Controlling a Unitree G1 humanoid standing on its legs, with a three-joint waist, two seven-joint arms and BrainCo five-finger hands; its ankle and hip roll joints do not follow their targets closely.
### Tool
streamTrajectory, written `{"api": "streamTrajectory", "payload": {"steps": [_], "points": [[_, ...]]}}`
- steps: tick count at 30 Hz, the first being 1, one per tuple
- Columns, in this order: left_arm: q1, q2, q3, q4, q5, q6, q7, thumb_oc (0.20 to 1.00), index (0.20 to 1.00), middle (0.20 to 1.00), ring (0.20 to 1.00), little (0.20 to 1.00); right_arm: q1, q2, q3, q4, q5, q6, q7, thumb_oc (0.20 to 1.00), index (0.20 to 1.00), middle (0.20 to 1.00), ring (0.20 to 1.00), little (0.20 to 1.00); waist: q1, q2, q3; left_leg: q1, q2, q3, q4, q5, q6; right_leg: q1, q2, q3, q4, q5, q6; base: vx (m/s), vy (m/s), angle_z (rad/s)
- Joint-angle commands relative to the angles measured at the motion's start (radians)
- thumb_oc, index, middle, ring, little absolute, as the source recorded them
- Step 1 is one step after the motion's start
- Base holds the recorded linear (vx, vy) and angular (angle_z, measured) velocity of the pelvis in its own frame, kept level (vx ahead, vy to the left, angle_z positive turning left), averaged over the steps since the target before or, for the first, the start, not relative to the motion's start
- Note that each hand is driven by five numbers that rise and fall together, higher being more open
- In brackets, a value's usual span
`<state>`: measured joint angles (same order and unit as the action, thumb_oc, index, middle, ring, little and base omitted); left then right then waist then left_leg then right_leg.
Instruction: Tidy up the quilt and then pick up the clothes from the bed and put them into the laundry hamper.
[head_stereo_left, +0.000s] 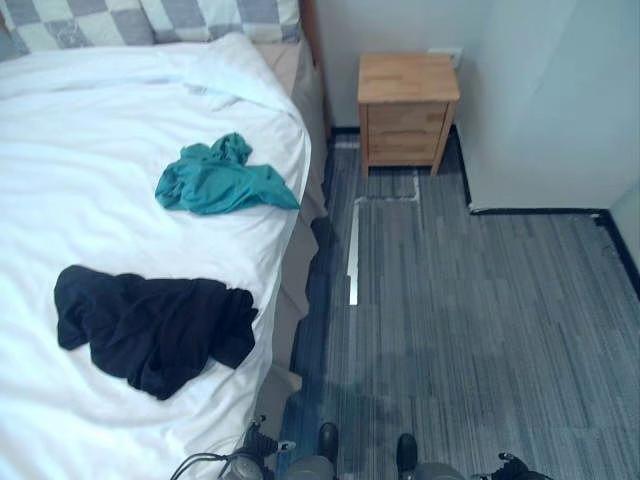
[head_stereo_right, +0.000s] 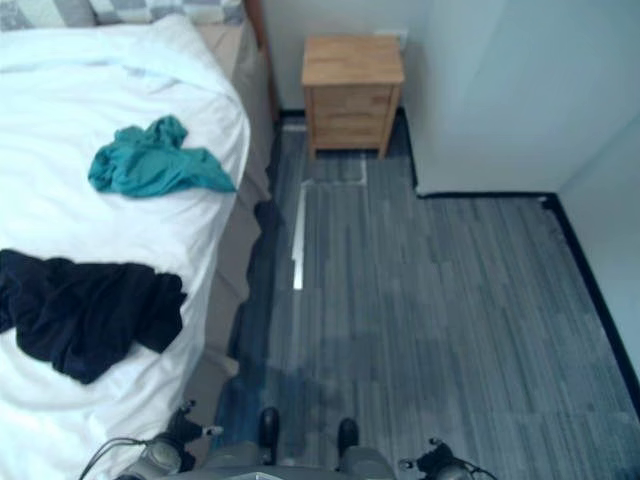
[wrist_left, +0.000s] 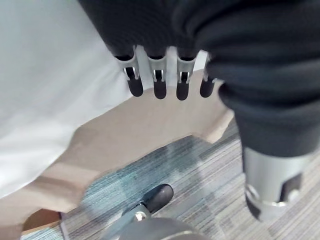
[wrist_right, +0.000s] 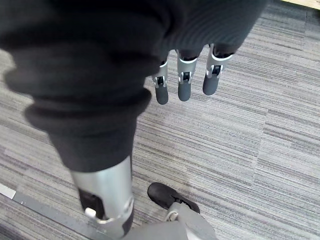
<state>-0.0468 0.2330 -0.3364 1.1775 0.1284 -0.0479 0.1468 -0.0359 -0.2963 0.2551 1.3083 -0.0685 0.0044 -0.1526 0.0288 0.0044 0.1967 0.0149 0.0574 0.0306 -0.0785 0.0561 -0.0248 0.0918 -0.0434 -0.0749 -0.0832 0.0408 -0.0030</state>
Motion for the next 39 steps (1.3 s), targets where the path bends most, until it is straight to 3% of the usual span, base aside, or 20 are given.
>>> {"api": "streamTrajectory", "payload": {"steps": [1,4,5,11,13,15,17,18,20,22,23,25,27,29,31,32,33,37,38,39], "points": [[-0.044,0.01,0.039,0.101,-0.06,-0.018,-0.009,1.0,1.0,1.0,1.0,1.0,-0.082,0.012,-0.045,0.006,0.105,0.008,-0.013,1.0,1.0,1.0,1.0,1.0,0.001,-0.04,0.025,-0.076,-0.035,-0.112,0.105,-0.108,-0.044,-0.103,-0.106,-0.071,0.077,-0.063,0.142,0.04,-0.007,-0.26],[-0.056,0.005,0.034,0.11,-0.054,-0.007,-0.005,1.0,1.0,1.0,1.0,1.0,-0.066,0.035,-0.037,-0.007,0.093,0.011,-0.017,1.0,1.0,1.0,1.0,1.0,-0.018,-0.031,0.02,-0.018,-0.02,-0.087,0.046,-0.096,-0.025,-0.125,-0.102,-0.102,0.184,-0.085,0.16,0.09,0.0,-0.04],[-0.082,0.031,0.043,0.118,-0.052,0.006,0.023,1.0,1.0,1.0,1.0,1.0,-0.096,0.047,-0.033,-0.048,0.105,0.001,-0.025,1.0,1.0,1.0,1.0,1.0,-0.034,-0.022,0.019,0.026,0.008,-0.049,0.001,-0.076,-0.032,-0.154,-0.128,-0.17,0.217,-0.067,0.183,0.11,-0.078,-0.33],[-0.091,0.038,0.096,0.078,-0.147,-0.018,0.022,1.0,1.0,1.0,1.0,1.0,-0.097,0.08,0.007,-0.046,0.116,-0.007,-0.004,1.0,1.0,1.0,1.0,1.0,-0.022,-0.028,-0.016,0.047,0.052,-0.033,0.019,-0.086,-0.062,-0.114,-0.102,-0.176,0.115,-0.067,0.145,0.23,-0.143,-0.34],[-0.08,0.025,0.092,0.09,-0.142,-0.019,0.022,1.0,1.0,1.0,1.0,1.0,-0.091,0.077,0.026,-0.017,0.087,-0.003,0.002,1.0,1.0,1.0,1.0,1.0,-0.009,-0.038,-0.012,0.02,0.065,-0.028,0.168,-0.108,-0.082,-0.068,-0.079,-0.178,0.074,-0.084,0.115,0.17,-0.148,-0.01],[-0.088,0.014,0.092,0.091,-0.157,-0.014,0.026,1.0,1.0,1.0,1.0,1.0,-0.097,0.068,0.028,-0.015,0.087,-0.004,-0.007,1.0,1.0,1.0,1.0,1.0,0.023,-0.05,0.029,-0.082,0.073,-0.048,0.399,-0.023,-0.102,-0.024,-0.071,-0.181,0.049,-0.091,0.084,0.14,-0.203,-0.06],[-0.095,0.007,0.088,0.093,-0.16,-0.008,0.036,1.0,1.0,1.0,1.0,1.0,-0.108,0.058,0.028,-0.017,0.093,-0.002,-0.01,1.0,1.0,1.0,1.0,1.0,0.047,-0.066,0.058,-0.187,0.044,-0.046,0.547,-0.024,-0.083,0.017,-0.066,-0.189,0.027,-0.11,0.069,0.27,-0.191,0.02],[-0.083,0.003,0.094,0.099,-0.163,-0.013,0.036,1.0,1.0,1.0,1.0,1.0,-0.109,0.054,0.038,-0.009,0.087,0.001,-0.005,1.0,1.0,1.0,1.0,1.0,0.075,-0.076,0.06,-0.272,-0.019,-0.018,0.543,-0.073,-0.059,0.043,-0.063,-0.167,0.008,-0.133,0.074,0.3,-0.094,-0.01],[-0.073,0.002,0.098,0.101,-0.162,-0.014,0.035,1.0,1.0,1.0,1.0,1.0,-0.108,0.053,0.043,-0.006,0.082,0.002,-0.005,1.0,1.0,1.0,1.0,1.0,0.091,-0.074,0.054,-0.296,-0.041,0.018,0.484,-0.093,-0.042,0.054,-0.058,-0.162,0.001,-0.149,0.082,0.42,-0.01,-0.17],[-0.051,-0.002,0.109,0.11,-0.156,-0.011,0.028,1.0,1.0,1.0,1.0,1.0,-0.099,0.053,0.049,0.0,0.067,0.006,-0.003,1.0,1.0,1.0,1.0,1.0,0.111,-0.06,0.036,-0.304,-0.034,0.093,0.347,-0.061,-0.025,0.074,-0.038,-0.163,-0.004,-0.183,0.091,0.56,0.05,-0.25],[-0.028,0.001,0.127,0.125,-0.144,-0.002,0.024,1.0,1.0,1.0,1.0,1.0,-0.095,0.056,0.053,0.002,0.06,0.007,-0.003,1.0,1.0,1.0,1.0,1.0,0.135,-0.043,0.021,-0.326,-0.014,0.193,0.225,0.013,-0.033,0.116,-0.003,-0.164,-0.004,-0.225,0.093,0.54,0.051,-0.08],[-0.016,0.002,0.14,0.134,-0.144,-0.001,0.022,1.0,1.0,1.0,1.0,1.0,-0.091,0.063,0.054,0.004,0.059,0.007,-0.002,1.0,1.0,1.0,1.0,1.0,0.148,-0.048,0.018,-0.333,-0.009,0.225,0.193,0.032,-0.035,0.135,-0.001,-0.165,-0.004,-0.239,0.095,0.46,0.048,-0.04],[0.005,0.012,0.173,0.152,-0.148,0.007,0.016,1.0,1.0,1.0,1.0,1.0,-0.08,0.074,0.043,0.02,0.049,0.014,0.001,1.0,1.0,1.0,1.0,1.0,0.152,-0.066,0.004,-0.294,-0.016,0.237,0.15,0.024,0.004,0.151,0.0,-0.174,0.037,-0.254,0.102,0.44,0.059,-0.2],[0.016,0.027,0.189,0.158,-0.162,0.009,0.019,1.0,1.0,1.0,1.0,1.0,-0.072,0.084,0.029,0.026,0.055,0.013,0.002,1.0,1.0,1.0,1.0,1.0,0.164,-0.103,0.003,-0.265,-0.053,0.216,0.156,0.007,0.041,0.128,-0.022,-0.184,0.206,-0.219,0.149,0.5,0.103,-0.04],[0.012,0.052,0.188,0.174,-0.145,0.019,0.019,1.0,1.0,1.0,1.0,1.0,-0.061,0.088,0.023,0.013,0.042,0.011,0.01,1.0,1.0,1.0,1.0,1.0,0.131,-0.098,0.022,-0.161,-0.061,0.195,0.129,-0.043,0.071,0.012,-0.091,-0.183,0.54,-0.02,0.265,0.52,0.143,0.05],[0.012,0.051,0.188,0.174,-0.145,0.019,0.019,1.0,1.0,1.0,1.0,1.0,-0.061,0.088,0.023,0.013,0.042,0.011,0.01,1.0,1.0,1.0,1.0,1.0,0.132,-0.095,0.019,-0.164,-0.057,0.195,0.129,-0.042,0.07,0.009,-0.086,-0.182,0.536,-0.015,0.265,0.69,0.136,0.28],[-0.003,0.065,0.178,0.162,-0.15,0.018,0.023,1.0,1.0,1.0,1.0,1.0,-0.065,0.086,0.015,-0.001,0.047,0.008,0.008,1.0,1.0,1.0,1.0,1.0,0.1,-0.05,0.031,-0.073,-0.032,0.141,0.078,-0.062,0.076,-0.096,-0.095,-0.164,0.689,0.024,0.253,0.38,0.07,0.47],[-0.04,0.075,0.139,0.146,-0.141,0.01,0.036,1.0,1.0,1.0,1.0,1.0,-0.061,0.096,0.026,-0.017,0.054,0.005,0.001,1.0,1.0,1.0,1.0,1.0,0.038,-0.037,0.058,0.026,-0.027,0.047,0.023,-0.083,0.053,-0.209,-0.128,-0.164,0.592,-0.053,0.191,0.56,-0.09,0.73],[-0.055,0.077,0.117,0.133,-0.131,0.003,0.036,1.0,1.0,1.0,1.0,1.0,-0.064,0.097,0.034,-0.021,0.054,0.005,0.001,1.0,1.0,1.0,1.0,1.0,0.022,-0.044,0.062,0.052,-0.031,0.014,0.019,-0.101,0.04,-0.226,-0.139,-0.147,0.488,-0.067,0.179,0.69,-0.344,1.19],[-0.088,0.081,0.096,0.113,-0.122,-0.004,0.039,1.0,1.0,1.0,1.0,1.0,-0.072,0.09,0.041,-0.028,0.054,0.009,0.003,1.0,1.0,1.0,1.0,1.0,-0.017,-0.059,0.06,0.102,-0.015,-0.043,0.002,-0.145,0.002,-0.244,-0.152,-0.08,0.192,-0.042,0.18,0.95,-0.442,1.17]]}}
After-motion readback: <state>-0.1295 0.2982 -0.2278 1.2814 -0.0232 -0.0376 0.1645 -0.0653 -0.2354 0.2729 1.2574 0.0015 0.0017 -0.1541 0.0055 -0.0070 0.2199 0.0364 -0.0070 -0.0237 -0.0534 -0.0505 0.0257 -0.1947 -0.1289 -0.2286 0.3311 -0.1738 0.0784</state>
